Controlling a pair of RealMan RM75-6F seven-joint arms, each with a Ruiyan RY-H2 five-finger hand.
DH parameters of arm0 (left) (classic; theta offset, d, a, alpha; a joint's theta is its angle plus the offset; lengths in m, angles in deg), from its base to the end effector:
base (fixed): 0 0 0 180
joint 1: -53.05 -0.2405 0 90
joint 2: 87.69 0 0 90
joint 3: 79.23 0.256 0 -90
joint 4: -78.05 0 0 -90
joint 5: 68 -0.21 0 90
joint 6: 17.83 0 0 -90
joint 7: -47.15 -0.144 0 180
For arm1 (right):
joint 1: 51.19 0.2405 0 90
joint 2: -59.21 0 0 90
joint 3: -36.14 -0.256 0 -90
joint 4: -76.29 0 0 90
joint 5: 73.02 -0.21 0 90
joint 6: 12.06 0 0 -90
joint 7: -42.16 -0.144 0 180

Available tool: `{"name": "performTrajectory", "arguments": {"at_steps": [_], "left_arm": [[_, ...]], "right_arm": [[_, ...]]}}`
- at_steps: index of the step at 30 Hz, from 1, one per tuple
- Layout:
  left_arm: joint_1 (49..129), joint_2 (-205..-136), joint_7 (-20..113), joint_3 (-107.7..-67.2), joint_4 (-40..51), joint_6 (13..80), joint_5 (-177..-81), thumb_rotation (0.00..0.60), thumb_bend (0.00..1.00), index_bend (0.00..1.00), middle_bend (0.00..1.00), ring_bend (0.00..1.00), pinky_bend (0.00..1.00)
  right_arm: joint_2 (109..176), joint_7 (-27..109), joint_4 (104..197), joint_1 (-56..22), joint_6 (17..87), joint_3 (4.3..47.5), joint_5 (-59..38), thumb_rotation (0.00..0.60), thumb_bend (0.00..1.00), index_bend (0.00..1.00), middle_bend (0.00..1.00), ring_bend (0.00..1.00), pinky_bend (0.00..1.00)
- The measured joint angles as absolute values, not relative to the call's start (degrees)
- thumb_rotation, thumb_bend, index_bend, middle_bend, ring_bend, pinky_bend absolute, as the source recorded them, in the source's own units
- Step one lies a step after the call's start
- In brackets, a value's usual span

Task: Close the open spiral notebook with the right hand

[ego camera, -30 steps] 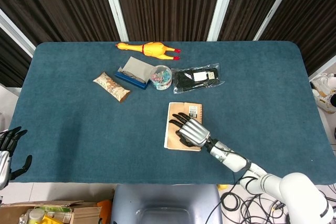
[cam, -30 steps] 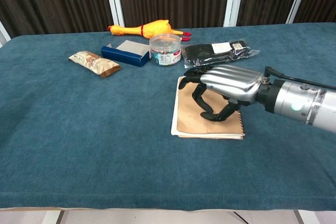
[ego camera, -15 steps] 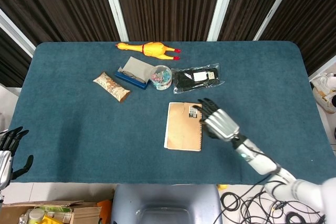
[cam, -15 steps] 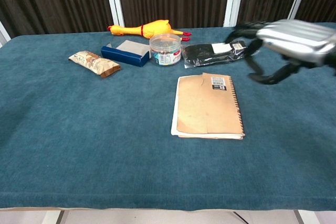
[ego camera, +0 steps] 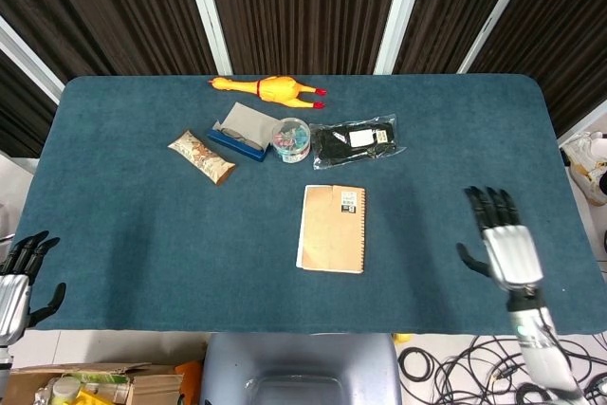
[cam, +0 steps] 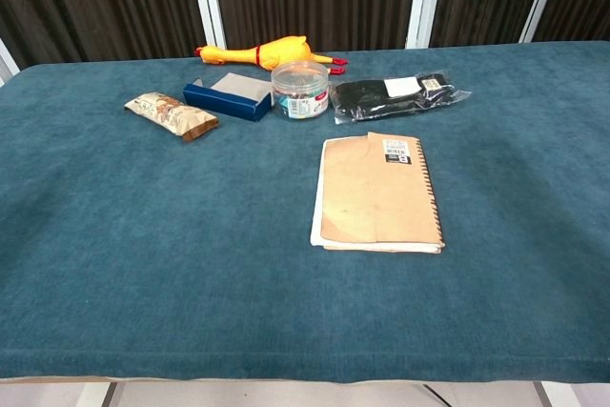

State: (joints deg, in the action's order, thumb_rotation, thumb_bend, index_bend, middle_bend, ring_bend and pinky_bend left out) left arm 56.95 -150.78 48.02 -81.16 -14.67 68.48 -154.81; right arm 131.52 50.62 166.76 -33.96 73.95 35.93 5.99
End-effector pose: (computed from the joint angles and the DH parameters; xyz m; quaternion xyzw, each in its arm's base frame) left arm -0.3122 0.1724 0.1640 -0.5932 -0.3887 -0.3900 0.5873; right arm -0.2780 -0.2347 0.1167 0.6173 -0.3497 0.4058 0.5762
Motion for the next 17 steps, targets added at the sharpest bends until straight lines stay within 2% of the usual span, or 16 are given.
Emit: {"name": "performTrajectory", "arguments": {"at_steps": [4,17], "left_arm": [[57.26,-151.14,46.66,-81.12,-14.83,67.71,-154.48,0.600,0.41,0.19,0.12,0.10,0.34],[57.58,-151.43,46.02,-81.11,-14.91,67.41,-154.40,0.600,0.41,0.19,0.12,0.10,0.34]], "right_arm": [[128.72,52.51,169.97,-36.82,72.27,35.48,1.25,0.600,0.23,0.00,0.02,0.00,0.05],[128.66,53.21,170.42,-38.38,70.88,34.03,2.41,0.600,0.23,0.00,0.01,0.00,0.05]]}}
